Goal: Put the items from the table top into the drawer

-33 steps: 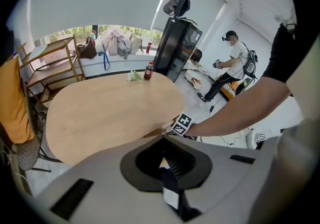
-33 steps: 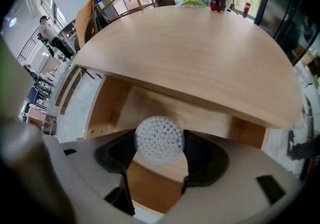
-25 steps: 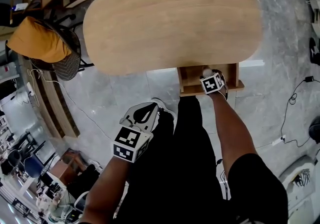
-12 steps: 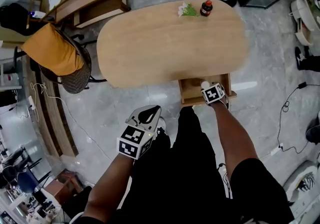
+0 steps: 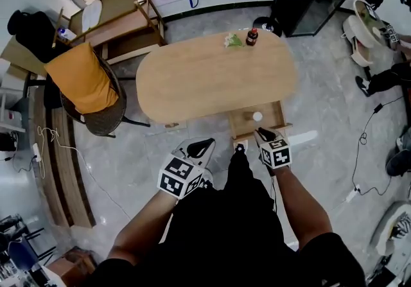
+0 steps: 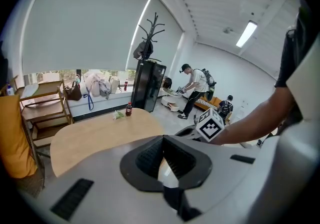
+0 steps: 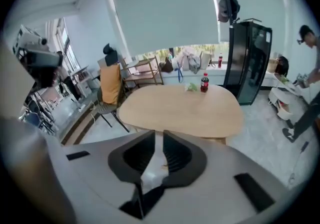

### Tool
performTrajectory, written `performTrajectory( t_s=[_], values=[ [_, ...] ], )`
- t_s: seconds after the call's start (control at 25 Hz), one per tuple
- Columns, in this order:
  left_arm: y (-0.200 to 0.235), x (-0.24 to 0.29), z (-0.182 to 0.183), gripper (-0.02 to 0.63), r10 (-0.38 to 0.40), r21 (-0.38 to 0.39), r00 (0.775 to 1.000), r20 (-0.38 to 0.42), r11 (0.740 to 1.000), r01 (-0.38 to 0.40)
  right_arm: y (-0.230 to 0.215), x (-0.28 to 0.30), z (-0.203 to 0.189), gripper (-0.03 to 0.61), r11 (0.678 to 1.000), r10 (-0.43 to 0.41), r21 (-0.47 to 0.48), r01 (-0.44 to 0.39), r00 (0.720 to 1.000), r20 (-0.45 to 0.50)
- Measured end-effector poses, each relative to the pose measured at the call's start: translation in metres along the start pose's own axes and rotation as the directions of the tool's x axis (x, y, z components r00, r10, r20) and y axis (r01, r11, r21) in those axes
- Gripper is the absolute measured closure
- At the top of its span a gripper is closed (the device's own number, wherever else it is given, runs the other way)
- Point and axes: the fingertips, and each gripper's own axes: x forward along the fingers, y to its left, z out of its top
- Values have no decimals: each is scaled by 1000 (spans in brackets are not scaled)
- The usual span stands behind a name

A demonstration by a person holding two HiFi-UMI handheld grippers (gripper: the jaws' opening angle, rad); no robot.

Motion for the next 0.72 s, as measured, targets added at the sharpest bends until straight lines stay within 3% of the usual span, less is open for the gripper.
performTrajectory(
  t_s=[0.04,0.16,0.24,0.44,0.72],
  values=[
    [-4,-11,-2,612,-8,23,1000,8,1000,8,19,-22,8,554,1000,13,25,-14,999,50],
    [-7,-46,-10,612,-9,85,1000,26,996,6,79,-83,28,571,993,55,92,-74,980,192],
    [-7,-68,-14,612,-13,81,999,44,997,10,117,-118,42,574,987,87,106,-121,954,286],
    [-34,-101,-10,612,-80,85,991,103,994,72,193,-190,70,577,980,168,23,-199,878,449],
    [-90,-118,15,612,-150,159,971,187,980,121,211,-260,94,575,991,133,-102,-91,816,563]
  ],
)
